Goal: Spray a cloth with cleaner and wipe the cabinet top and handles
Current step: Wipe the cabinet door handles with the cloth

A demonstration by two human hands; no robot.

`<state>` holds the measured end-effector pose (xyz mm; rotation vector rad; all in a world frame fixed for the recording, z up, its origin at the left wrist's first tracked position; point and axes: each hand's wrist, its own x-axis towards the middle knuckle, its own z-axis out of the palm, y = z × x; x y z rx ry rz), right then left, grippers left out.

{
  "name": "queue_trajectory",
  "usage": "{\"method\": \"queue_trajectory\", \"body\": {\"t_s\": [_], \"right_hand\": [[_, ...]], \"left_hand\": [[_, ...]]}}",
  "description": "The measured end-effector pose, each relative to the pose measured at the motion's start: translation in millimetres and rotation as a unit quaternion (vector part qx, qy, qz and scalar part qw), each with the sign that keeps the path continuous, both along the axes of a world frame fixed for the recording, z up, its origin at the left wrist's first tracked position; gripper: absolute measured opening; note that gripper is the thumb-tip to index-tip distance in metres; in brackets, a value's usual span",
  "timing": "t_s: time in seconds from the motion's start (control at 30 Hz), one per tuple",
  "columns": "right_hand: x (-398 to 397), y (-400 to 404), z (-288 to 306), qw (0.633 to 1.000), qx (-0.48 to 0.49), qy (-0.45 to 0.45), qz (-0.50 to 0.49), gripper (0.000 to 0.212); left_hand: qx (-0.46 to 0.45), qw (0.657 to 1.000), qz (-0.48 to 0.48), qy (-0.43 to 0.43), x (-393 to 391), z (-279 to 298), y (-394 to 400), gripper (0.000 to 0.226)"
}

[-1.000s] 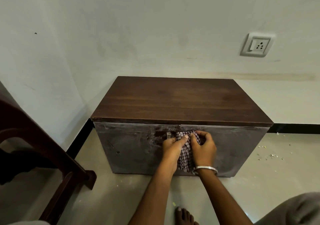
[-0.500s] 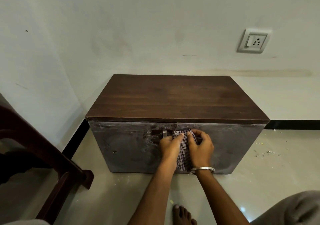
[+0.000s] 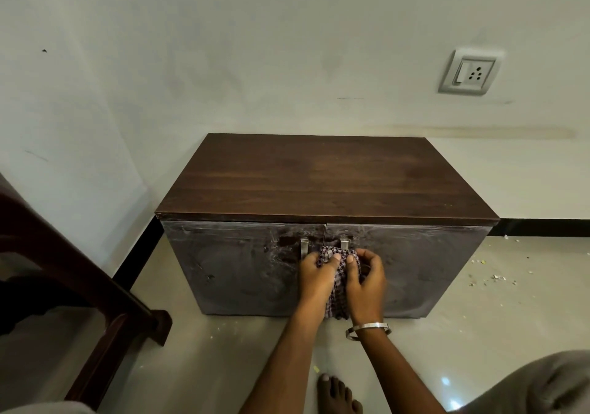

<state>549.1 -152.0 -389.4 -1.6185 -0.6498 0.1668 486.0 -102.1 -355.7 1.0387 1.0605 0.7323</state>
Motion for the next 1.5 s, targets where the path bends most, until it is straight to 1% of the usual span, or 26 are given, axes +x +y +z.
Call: {"method": "queue_trajectory", "body": {"t_s": [0.27,0.57,0.7,0.87,0.93,1.03,1.1,1.2,1.3,1.37,1.4,1.47,1.5], "right_hand": [[-2.8,-2.1,-14.5,1.0,-0.006,0.007,0.021,0.017],[3.0,3.4,-29.5,0.997,-0.054,0.045,0.015,0.014],[4.7,9.9,-31.8,0.996,-0.065,0.054,0.001,0.013],[5.3,15.9,-33.8,0.994,-0.08,0.072,-0.016,0.012],[6.2,16.5,-34.1,0.992,-0.089,0.085,-0.016,0.014],[3.0,13.4,-29.9,0.992,-0.08,0.094,-0.021,0.014],[-0.5,10.2,-25.9,0.992,-0.068,0.101,-0.019,0.015],[-2.5,5.8,-19.9,0.993,-0.055,0.108,-0.015,0.016],[-3.9,2.4,-9.8,0.993,-0.043,0.105,-0.015,0.016],[-6.4,1.0,-1.1,0.994,-0.026,0.102,-0.016,0.017],[-7.8,0.7,3.5,0.995,-0.017,0.099,-0.018,0.017],[-10.0,1.0,12.0,0.996,-0.001,0.091,-0.021,0.018],[-10.7,1.5,15.8,0.996,0.003,0.085,-0.022,0.018]], "left_hand": [[0.012,0.999,-0.007,0.03,-2.4,-13.9,0.5,0.013],[-0.029,0.996,0.017,0.084,7.3,-26.0,3.4,0.015],[-0.045,0.994,0.023,0.095,9.3,-26.3,6.8,0.005],[-0.058,0.992,0.021,0.11,11.7,-30.9,9.0,0.014],[-0.078,0.991,0.002,0.106,9.7,-33.3,9.5,0.013],[-0.087,0.992,-0.017,0.092,4.4,-32.9,11.1,0.011],[-0.093,0.992,-0.022,0.077,-0.9,-26.0,10.5,0.003],[-0.116,0.991,-0.039,0.06,-7.5,-19.5,13.4,0.01],[-0.137,0.986,-0.08,0.056,-12.3,-7.5,16.7,0.004],[-0.149,0.982,-0.1,0.053,-13.9,-0.6,21.0,0.015],[-0.154,0.981,-0.109,0.049,-14.6,2.5,23.2,0.015],[-0.165,0.978,-0.125,0.037,-16.0,10.0,25.6,0.005],[-0.175,0.975,-0.133,0.03,-16.8,13.9,26.1,0.006]]}}
